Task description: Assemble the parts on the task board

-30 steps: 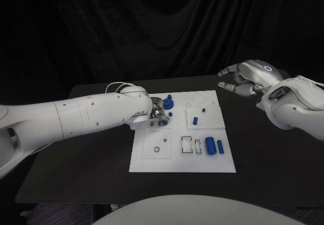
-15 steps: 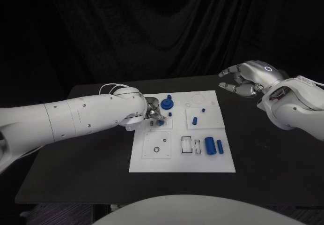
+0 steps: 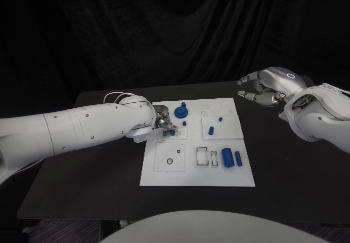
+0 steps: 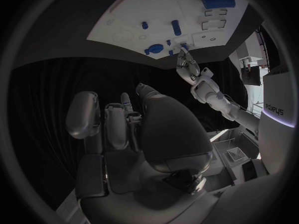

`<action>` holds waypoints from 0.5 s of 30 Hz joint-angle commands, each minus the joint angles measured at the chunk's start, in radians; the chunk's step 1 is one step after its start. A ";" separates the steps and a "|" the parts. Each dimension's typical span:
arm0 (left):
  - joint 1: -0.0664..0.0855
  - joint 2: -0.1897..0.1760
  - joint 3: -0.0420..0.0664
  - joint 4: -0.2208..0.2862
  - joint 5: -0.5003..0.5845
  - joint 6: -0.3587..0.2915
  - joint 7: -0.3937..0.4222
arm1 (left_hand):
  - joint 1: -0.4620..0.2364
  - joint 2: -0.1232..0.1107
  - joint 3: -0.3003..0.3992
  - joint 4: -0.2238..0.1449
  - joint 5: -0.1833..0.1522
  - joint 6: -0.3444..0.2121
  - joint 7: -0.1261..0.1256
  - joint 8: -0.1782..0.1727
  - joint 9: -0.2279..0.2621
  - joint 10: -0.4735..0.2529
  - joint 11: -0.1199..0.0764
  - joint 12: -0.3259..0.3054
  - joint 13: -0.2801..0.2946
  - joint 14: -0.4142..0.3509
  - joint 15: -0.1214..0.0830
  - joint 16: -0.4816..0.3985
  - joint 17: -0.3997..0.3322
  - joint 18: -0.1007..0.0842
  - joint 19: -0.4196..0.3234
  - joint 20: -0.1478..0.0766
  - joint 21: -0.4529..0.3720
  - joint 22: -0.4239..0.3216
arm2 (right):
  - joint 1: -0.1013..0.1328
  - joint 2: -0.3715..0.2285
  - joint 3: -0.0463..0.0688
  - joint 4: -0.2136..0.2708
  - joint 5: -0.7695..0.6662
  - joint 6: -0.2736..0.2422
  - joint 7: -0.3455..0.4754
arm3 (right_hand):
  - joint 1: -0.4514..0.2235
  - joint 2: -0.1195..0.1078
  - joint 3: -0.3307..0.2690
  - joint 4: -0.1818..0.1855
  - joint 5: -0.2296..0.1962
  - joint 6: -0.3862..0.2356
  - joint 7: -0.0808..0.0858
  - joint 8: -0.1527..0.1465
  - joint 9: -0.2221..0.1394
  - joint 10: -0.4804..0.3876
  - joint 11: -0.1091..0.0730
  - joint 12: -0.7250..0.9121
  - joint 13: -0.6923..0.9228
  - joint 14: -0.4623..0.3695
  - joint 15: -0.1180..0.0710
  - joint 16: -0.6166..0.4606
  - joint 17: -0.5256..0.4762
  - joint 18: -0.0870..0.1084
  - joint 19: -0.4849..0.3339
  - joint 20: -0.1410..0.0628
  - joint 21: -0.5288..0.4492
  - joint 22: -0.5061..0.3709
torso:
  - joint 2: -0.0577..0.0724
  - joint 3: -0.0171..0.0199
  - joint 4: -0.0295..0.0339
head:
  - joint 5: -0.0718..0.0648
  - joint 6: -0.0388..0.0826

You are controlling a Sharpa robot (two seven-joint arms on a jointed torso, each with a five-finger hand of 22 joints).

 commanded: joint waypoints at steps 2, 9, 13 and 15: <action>-0.006 -0.003 0.001 0.006 0.006 -0.018 0.004 | -0.008 -0.004 0.007 0.001 -0.004 -0.001 -0.002 -0.006 0.002 0.102 -0.007 0.003 0.263 0.104 -0.004 0.003 0.263 -0.002 0.001 -0.007 -0.006 0.128 | -0.002 0.000 0.001 0.000 0.007 0.011 -0.019 | 0.009 0.000 -0.001 -0.006 0.007 0.009 0.000 -0.003 -0.001 0.067 0.007 -0.007 0.223 0.051 0.006 -0.006 0.019 -0.011 -0.008 0.002 -0.008 0.102 | 0.000 0.0000 0.0008 | 0.002 0.000; -0.014 -0.008 0.001 0.009 0.006 -0.025 0.001 | -0.015 -0.005 0.017 0.005 -0.010 -0.004 -0.001 -0.011 0.003 0.102 -0.006 0.003 0.263 0.104 -0.003 0.003 0.263 -0.002 0.000 -0.006 -0.007 0.128 | -0.003 0.000 0.001 0.000 0.008 0.014 -0.020 | 0.009 0.000 -0.001 -0.006 0.007 0.009 0.000 -0.003 -0.001 0.067 0.007 -0.007 0.223 0.051 0.006 -0.006 0.019 -0.011 -0.008 0.002 -0.008 0.102 | 0.000 0.0001 0.0004 | 0.004 0.000; -0.019 -0.008 0.001 0.010 0.006 -0.034 0.003 | -0.017 -0.005 0.020 0.006 -0.013 -0.004 -0.001 -0.012 0.004 0.102 -0.006 0.003 0.263 0.104 -0.003 0.003 0.263 -0.002 0.000 -0.006 -0.007 0.128 | -0.003 0.000 0.001 0.001 0.008 0.015 -0.021 | 0.009 0.000 -0.001 -0.006 0.007 0.009 0.000 -0.003 -0.001 0.067 0.007 -0.007 0.223 0.051 0.006 -0.006 0.019 -0.011 -0.008 0.002 -0.008 0.102 | 0.000 0.0000 -0.0001 | 0.004 0.000; -0.021 -0.008 0.001 0.010 0.006 -0.039 0.004 | -0.017 -0.005 0.020 0.006 -0.013 -0.004 -0.001 -0.012 0.004 0.102 -0.006 0.003 0.263 0.104 -0.003 0.003 0.263 -0.002 0.000 -0.006 -0.007 0.128 | -0.003 -0.001 0.001 0.001 0.008 0.015 -0.021 | 0.009 0.000 -0.001 -0.006 0.007 0.009 0.000 -0.003 -0.001 0.067 0.007 -0.007 0.223 0.051 0.006 -0.006 0.019 -0.011 -0.008 0.002 -0.008 0.102 | 0.000 0.0003 0.0004 | 0.003 0.000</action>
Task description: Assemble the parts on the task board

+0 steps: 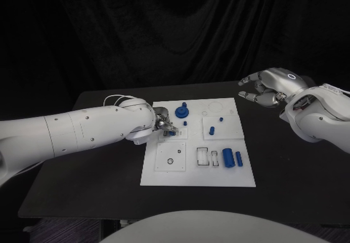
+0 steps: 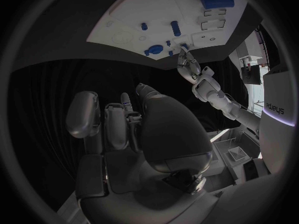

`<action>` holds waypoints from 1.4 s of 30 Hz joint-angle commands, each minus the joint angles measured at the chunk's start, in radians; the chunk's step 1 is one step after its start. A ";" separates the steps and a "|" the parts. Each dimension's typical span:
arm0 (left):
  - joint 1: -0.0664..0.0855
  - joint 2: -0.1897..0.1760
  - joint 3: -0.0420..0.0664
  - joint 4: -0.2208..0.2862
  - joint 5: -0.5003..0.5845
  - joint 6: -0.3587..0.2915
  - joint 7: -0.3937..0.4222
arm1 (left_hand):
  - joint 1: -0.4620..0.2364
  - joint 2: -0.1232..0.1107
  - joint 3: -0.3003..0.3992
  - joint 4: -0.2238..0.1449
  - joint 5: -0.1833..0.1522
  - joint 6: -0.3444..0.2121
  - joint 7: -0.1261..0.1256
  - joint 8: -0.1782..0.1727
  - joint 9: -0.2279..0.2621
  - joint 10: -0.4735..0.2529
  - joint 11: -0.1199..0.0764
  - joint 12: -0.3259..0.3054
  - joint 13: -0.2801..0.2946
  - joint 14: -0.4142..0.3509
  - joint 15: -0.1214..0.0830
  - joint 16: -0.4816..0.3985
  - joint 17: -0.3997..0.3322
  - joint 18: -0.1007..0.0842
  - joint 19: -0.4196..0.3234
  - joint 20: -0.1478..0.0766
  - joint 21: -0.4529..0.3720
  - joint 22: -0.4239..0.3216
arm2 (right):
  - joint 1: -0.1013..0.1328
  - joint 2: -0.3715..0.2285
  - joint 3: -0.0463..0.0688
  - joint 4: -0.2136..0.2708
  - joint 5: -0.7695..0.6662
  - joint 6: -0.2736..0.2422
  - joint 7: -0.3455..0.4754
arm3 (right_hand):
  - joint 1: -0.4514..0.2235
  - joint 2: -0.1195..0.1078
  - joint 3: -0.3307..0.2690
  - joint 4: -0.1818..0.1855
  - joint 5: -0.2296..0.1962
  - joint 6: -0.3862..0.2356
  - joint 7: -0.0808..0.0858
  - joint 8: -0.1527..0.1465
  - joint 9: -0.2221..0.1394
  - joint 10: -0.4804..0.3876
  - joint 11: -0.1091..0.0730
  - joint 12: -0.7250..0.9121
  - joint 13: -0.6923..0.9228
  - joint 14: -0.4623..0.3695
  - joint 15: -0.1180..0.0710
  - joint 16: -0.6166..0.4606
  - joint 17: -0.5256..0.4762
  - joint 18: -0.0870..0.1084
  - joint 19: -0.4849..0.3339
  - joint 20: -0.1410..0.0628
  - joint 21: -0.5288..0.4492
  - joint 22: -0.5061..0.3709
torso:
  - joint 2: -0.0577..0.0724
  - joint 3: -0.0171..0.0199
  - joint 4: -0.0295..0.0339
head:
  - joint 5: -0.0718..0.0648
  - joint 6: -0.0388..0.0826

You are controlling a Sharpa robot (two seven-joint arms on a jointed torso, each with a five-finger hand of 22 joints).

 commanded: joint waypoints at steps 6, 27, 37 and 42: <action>-0.014 0.002 -0.001 0.002 0.006 -0.035 0.016 | -0.013 0.002 0.012 0.001 -0.006 -0.005 -0.003 -0.004 0.000 0.103 -0.006 0.003 0.263 0.104 -0.003 0.003 0.263 -0.001 -0.001 -0.006 -0.005 0.127 | -0.002 -0.002 0.001 0.002 0.000 0.007 -0.019 | 0.009 0.000 0.000 -0.007 0.008 0.009 0.000 -0.004 -0.002 0.066 0.008 -0.008 0.222 0.050 0.006 -0.007 0.018 -0.011 -0.008 0.002 -0.004 0.101 | 0.000 0.0007 -0.0004 | 0.000 0.000; -0.025 -0.003 -0.001 0.001 0.006 -0.068 0.031 | -0.013 0.002 0.019 0.000 -0.005 -0.005 -0.003 -0.005 0.001 0.103 -0.006 0.003 0.263 0.104 -0.002 0.003 0.263 0.000 -0.005 -0.006 -0.008 0.123 | -0.003 -0.001 0.001 -0.004 0.000 0.025 -0.028 | 0.010 -0.001 0.000 -0.007 0.009 0.010 0.000 -0.004 -0.003 0.065 0.008 -0.009 0.222 0.050 0.006 -0.009 0.017 -0.010 -0.009 0.002 -0.006 0.101 | 0.000 -0.0008 -0.0007 | 0.000 0.000; -0.027 -0.001 -0.001 -0.007 0.005 -0.070 0.032 | -0.014 0.000 0.027 0.000 -0.005 -0.007 -0.002 -0.008 0.003 0.103 -0.005 0.003 0.263 0.104 -0.002 0.003 0.263 0.001 -0.008 -0.005 -0.011 0.121 | -0.005 0.000 0.001 -0.005 0.000 0.033 -0.031 | 0.010 -0.001 0.001 -0.008 0.009 0.010 0.001 -0.004 -0.003 0.065 0.008 -0.009 0.221 0.050 0.007 -0.009 0.017 -0.010 -0.009 0.002 -0.006 0.101 | -0.002 -0.0005 0.0001 | -0.002 0.000; -0.028 -0.004 -0.001 -0.004 0.005 -0.079 0.033 | -0.014 0.000 0.027 0.000 -0.005 -0.007 -0.002 -0.008 0.003 0.103 -0.005 0.003 0.263 0.104 -0.002 0.003 0.263 0.001 -0.008 -0.005 -0.011 0.121 | -0.005 -0.001 0.001 -0.004 0.000 0.035 -0.033 | 0.010 -0.001 0.001 -0.008 0.010 0.010 0.001 -0.004 -0.004 0.064 0.008 -0.009 0.221 0.049 0.007 -0.010 0.016 -0.010 -0.009 0.003 -0.007 0.101 | -0.002 -0.0003 -0.0010 | -0.003 0.000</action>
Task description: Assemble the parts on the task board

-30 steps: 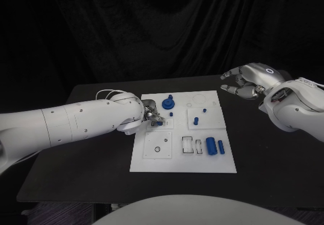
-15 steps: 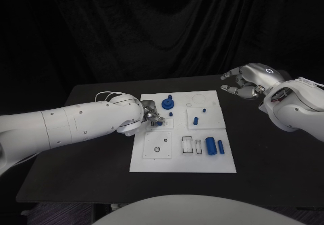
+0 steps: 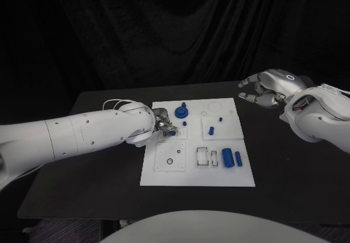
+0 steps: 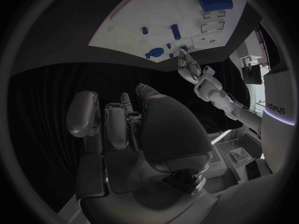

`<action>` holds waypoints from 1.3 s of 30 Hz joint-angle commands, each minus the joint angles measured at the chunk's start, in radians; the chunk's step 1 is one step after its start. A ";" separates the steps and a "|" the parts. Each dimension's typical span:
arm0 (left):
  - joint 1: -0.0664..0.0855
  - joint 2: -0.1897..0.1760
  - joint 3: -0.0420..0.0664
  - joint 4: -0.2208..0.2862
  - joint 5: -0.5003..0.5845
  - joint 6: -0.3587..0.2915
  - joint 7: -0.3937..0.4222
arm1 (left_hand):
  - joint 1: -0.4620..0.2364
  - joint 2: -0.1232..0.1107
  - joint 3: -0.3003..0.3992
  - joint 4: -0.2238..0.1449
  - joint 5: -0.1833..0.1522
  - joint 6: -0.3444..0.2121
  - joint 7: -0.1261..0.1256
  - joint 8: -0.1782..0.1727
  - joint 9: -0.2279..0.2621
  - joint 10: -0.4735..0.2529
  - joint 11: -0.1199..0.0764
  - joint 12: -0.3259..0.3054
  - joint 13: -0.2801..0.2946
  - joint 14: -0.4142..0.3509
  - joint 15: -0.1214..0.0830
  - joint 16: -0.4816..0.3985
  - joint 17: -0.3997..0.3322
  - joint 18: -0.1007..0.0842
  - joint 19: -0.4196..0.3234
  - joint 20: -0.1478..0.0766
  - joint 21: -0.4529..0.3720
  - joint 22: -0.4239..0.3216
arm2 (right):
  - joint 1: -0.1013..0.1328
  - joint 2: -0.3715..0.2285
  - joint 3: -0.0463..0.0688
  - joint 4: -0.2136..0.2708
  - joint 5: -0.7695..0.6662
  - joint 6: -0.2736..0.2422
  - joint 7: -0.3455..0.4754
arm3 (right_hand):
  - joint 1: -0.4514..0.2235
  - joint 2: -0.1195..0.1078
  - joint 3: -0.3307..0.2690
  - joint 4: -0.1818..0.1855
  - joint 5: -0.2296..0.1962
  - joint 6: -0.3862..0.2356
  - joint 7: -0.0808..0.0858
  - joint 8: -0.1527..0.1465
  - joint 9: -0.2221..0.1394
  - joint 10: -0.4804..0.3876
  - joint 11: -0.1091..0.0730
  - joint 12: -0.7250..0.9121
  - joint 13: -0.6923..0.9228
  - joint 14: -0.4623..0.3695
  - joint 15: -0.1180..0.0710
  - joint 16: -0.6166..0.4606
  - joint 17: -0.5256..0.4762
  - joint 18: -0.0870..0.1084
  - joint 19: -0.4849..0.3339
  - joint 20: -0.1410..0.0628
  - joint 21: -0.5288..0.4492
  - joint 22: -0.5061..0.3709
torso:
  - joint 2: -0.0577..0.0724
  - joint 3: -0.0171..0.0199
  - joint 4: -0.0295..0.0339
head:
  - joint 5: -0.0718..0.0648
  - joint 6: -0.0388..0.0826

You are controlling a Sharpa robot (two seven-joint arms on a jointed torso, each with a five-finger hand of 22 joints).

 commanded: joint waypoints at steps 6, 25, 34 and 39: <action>-0.006 -0.008 -0.002 0.010 0.004 -0.026 0.008 | -0.003 0.002 0.009 0.000 -0.001 0.001 -0.004 -0.006 0.001 0.103 -0.005 0.003 0.263 0.104 -0.002 0.003 0.263 0.000 -0.003 -0.001 -0.003 0.122 | -0.003 -0.002 0.001 0.000 -0.003 0.012 -0.022 | 0.012 -0.002 0.000 -0.007 0.009 0.007 -0.002 -0.005 -0.003 0.060 0.005 -0.004 0.221 0.049 0.007 -0.007 0.015 -0.010 -0.007 -0.001 -0.006 0.100 | 0.000 0.0006 -0.0013 | 0.000 0.000; -0.008 -0.024 -0.002 0.031 0.000 -0.082 0.026 | -0.001 -0.003 0.017 -0.003 0.002 0.004 -0.005 -0.006 0.005 0.103 -0.005 0.003 0.263 0.104 -0.002 0.003 0.263 0.000 -0.001 -0.001 -0.002 0.125 | -0.007 -0.004 0.001 0.000 -0.003 0.021 -0.025 | 0.014 -0.003 0.003 -0.009 0.015 0.008 -0.002 -0.006 -0.004 0.059 0.006 -0.005 0.220 0.049 0.008 -0.009 0.014 -0.009 -0.007 0.000 -0.009 0.100 | 0.001 0.0002 0.0002 | -0.005 0.000; -0.008 -0.031 -0.002 0.043 -0.039 -0.094 0.031 | -0.002 -0.007 0.021 -0.004 0.003 0.007 -0.005 -0.006 0.007 0.103 -0.006 0.003 0.263 0.104 -0.002 0.003 0.263 -0.001 0.002 -0.001 0.000 0.128 | -0.010 -0.004 0.001 -0.001 -0.003 0.023 -0.025 | 0.014 -0.003 0.003 -0.010 0.017 0.009 -0.002 -0.006 -0.005 0.059 0.006 -0.005 0.220 0.049 0.008 -0.009 0.014 -0.010 -0.007 0.000 -0.009 0.100 | 0.002 -0.0013 -0.0005 | -0.002 0.000; -0.009 -0.032 -0.002 0.043 -0.044 -0.093 0.032 | -0.002 -0.007 0.021 -0.004 0.003 0.007 -0.005 -0.006 0.007 0.103 -0.006 0.003 0.263 0.104 -0.002 0.003 0.263 -0.001 0.002 -0.001 0.000 0.128 | -0.010 -0.003 0.001 -0.001 -0.003 0.026 -0.025 | 0.014 -0.003 0.003 -0.010 0.017 0.009 -0.002 -0.006 -0.005 0.059 0.006 -0.005 0.220 0.049 0.008 -0.009 0.014 -0.010 -0.007 0.000 -0.009 0.100 | 0.002 -0.0015 -0.0009 | 0.000 0.000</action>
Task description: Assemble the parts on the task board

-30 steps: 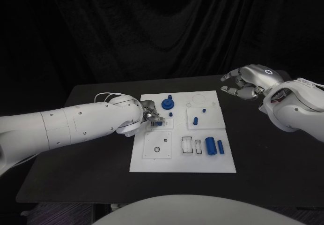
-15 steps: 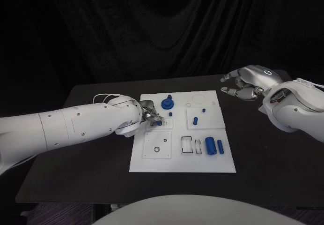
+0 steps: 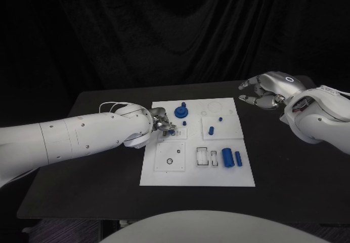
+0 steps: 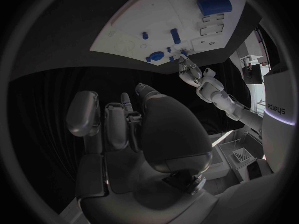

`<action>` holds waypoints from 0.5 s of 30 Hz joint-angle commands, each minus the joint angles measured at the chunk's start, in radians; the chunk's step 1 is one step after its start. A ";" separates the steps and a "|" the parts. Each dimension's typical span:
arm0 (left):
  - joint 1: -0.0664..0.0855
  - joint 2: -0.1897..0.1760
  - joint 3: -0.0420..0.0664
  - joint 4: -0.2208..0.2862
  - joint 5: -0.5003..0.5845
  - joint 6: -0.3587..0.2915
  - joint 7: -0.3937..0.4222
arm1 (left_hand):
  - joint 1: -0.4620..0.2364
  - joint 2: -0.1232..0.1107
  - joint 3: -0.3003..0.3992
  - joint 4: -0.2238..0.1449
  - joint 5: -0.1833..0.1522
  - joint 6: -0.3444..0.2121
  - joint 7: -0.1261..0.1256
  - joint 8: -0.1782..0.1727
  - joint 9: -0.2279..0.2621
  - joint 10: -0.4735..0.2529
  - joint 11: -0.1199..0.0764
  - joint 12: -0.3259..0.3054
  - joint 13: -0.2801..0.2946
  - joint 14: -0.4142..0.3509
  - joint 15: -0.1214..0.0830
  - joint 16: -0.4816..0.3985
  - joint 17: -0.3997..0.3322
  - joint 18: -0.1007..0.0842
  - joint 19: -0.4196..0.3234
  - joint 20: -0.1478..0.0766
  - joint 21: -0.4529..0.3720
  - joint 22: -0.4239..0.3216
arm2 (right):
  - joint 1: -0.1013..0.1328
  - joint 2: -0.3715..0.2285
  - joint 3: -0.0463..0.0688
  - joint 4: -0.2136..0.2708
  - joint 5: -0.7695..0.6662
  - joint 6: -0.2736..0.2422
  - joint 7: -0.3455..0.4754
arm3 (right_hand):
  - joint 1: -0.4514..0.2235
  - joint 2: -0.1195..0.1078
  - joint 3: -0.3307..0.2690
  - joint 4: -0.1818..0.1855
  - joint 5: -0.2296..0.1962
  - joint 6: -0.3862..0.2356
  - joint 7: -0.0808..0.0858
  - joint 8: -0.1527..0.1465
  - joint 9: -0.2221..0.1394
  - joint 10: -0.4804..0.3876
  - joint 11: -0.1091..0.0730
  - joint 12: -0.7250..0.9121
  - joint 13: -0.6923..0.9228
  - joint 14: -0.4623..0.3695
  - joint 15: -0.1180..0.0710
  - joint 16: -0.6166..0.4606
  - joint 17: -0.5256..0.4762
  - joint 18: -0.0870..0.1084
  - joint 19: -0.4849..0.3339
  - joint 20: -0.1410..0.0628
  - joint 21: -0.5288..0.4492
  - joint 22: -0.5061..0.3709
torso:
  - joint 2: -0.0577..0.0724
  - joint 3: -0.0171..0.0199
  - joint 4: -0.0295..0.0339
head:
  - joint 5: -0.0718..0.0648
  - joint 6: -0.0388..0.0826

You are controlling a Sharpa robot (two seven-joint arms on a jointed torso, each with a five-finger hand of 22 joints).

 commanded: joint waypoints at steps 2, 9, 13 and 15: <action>-0.004 0.001 0.001 0.002 -0.018 -0.016 0.019 | 0.002 -0.003 0.007 -0.001 0.005 -0.001 -0.005 -0.002 0.001 0.103 -0.006 0.003 0.263 0.104 -0.002 0.003 0.263 -0.001 0.002 -0.001 0.000 0.128 | -0.003 0.000 0.001 -0.001 -0.003 0.008 -0.017 | 0.010 0.001 0.001 -0.007 0.006 0.009 -0.002 -0.006 -0.001 0.059 0.006 -0.005 0.219 0.049 0.008 -0.002 0.014 -0.010 -0.007 0.000 -0.002 0.099 | 0.001 0.0000 -0.0005 | 0.002 0.000; -0.009 0.007 0.001 -0.006 -0.020 -0.034 0.020 | 0.000 -0.004 0.008 0.000 0.005 0.000 -0.005 -0.002 0.002 0.103 -0.006 0.003 0.263 0.104 -0.003 0.003 0.263 -0.001 0.002 -0.001 0.000 0.127 | -0.004 0.000 0.001 -0.002 0.005 0.012 -0.017 | 0.011 0.001 0.002 -0.008 0.008 0.009 -0.001 -0.007 -0.002 0.059 0.006 -0.006 0.219 0.048 0.008 -0.004 0.012 -0.009 -0.008 0.000 -0.005 0.099 | -0.001 0.0013 0.0009 | 0.000 0.000; -0.015 0.008 0.001 -0.008 -0.020 -0.039 0.019 | -0.001 -0.004 0.009 0.000 0.005 0.001 -0.005 -0.002 0.002 0.103 -0.006 0.003 0.263 0.104 -0.003 0.003 0.263 -0.001 0.002 -0.001 0.000 0.128 | -0.004 -0.002 0.001 -0.002 0.022 0.015 -0.017 | 0.011 0.001 0.002 -0.008 0.009 0.009 -0.001 -0.007 -0.002 0.058 0.006 -0.006 0.219 0.048 0.008 -0.005 0.012 -0.009 -0.009 0.000 -0.006 0.098 | 0.000 0.0016 0.0004 | 0.000 0.000; -0.018 0.009 0.001 -0.009 -0.020 -0.040 0.019 | -0.001 -0.004 0.009 0.000 0.005 0.001 -0.005 -0.002 0.002 0.103 -0.006 0.003 0.263 0.104 -0.003 0.003 0.263 -0.001 0.002 -0.001 0.000 0.128 | -0.004 -0.003 0.001 -0.002 0.026 0.016 -0.017 | 0.011 0.001 0.003 -0.008 0.009 0.009 -0.001 -0.007 -0.003 0.059 0.007 -0.005 0.219 0.048 0.008 -0.005 0.012 -0.009 -0.009 0.000 -0.008 0.098 | -0.001 0.0014 0.0004 | 0.000 0.000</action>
